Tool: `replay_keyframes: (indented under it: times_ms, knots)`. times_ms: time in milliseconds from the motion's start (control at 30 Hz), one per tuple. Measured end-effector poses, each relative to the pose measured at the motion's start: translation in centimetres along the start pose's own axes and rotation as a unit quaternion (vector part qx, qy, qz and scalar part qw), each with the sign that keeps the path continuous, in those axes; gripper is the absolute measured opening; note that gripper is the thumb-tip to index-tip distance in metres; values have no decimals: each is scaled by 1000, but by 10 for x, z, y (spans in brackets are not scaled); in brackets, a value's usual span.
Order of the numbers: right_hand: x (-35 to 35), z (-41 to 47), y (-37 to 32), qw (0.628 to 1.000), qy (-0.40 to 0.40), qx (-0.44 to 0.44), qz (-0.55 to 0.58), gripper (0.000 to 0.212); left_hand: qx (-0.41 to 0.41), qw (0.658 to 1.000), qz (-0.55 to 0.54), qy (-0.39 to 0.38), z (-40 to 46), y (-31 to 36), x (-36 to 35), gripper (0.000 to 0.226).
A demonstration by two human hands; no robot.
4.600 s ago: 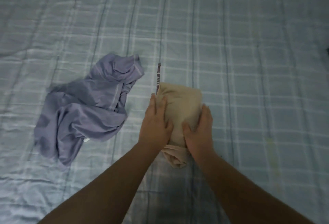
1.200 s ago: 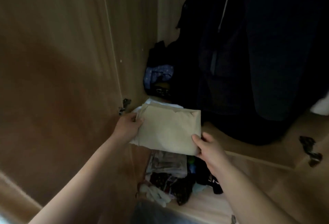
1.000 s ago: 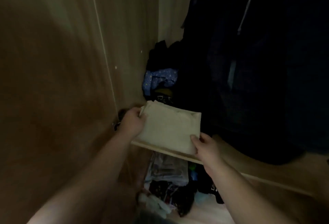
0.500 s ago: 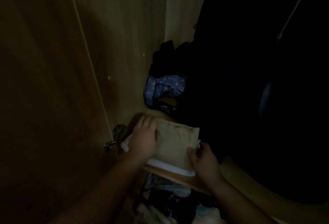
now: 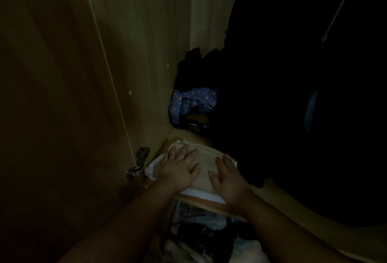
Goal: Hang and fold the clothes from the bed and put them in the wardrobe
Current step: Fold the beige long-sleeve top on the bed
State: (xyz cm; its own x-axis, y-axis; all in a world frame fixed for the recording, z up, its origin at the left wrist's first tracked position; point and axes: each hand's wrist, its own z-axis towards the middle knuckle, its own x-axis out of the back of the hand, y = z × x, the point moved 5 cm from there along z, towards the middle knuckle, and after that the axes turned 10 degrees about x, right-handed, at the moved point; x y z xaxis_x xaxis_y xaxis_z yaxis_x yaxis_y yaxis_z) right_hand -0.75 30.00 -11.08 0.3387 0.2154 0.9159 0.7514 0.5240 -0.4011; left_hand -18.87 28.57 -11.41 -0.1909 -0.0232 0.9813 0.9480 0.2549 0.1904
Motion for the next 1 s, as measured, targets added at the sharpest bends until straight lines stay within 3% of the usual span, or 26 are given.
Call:
replay_keyframes:
  times_ms: [67,167,267,433,700,833,1000]
  knots:
    - [3,2,1,999,-15,-20,43,70,-9,1000,9,-13,2,1,2,72]
    - [14,-8,-4,998,4,-17,63,90,-37,999,23,-21,1,3,9,67]
    - [33,-34,-16,996,53,-7,65,65,-75,996,28,42,-17,11,28,76]
    - [63,-94,-24,992,110,-2,55,58,-86,992,14,91,-75,28,57,83]
    - [89,-239,-46,987,152,-16,-38,59,-86,990,-4,115,-222,57,64,69]
    - [83,-330,-54,987,154,-24,-50,59,-71,993,-28,89,-309,81,57,61]
    - [77,-444,-51,987,151,-57,-20,60,-120,991,-14,58,-407,120,44,62]
